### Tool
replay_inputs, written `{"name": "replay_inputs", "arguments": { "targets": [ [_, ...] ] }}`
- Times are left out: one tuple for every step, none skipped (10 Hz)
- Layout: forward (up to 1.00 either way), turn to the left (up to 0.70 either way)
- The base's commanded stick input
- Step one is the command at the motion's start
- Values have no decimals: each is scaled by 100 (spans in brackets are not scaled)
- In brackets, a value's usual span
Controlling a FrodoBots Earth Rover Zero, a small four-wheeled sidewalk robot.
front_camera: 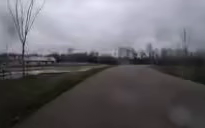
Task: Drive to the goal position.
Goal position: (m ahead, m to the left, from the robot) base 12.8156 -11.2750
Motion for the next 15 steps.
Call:
{"name": "replay_inputs", "arguments": {
  "targets": [
    [70,0],
    [70,0],
    [70,0],
    [70,0],
    [70,0],
    [70,0],
    [70,0],
    [70,0],
    [70,0],
    [70,0],
    [70,0],
    [70,0],
    [70,0],
    [70,0],
    [70,0]
  ]
}}
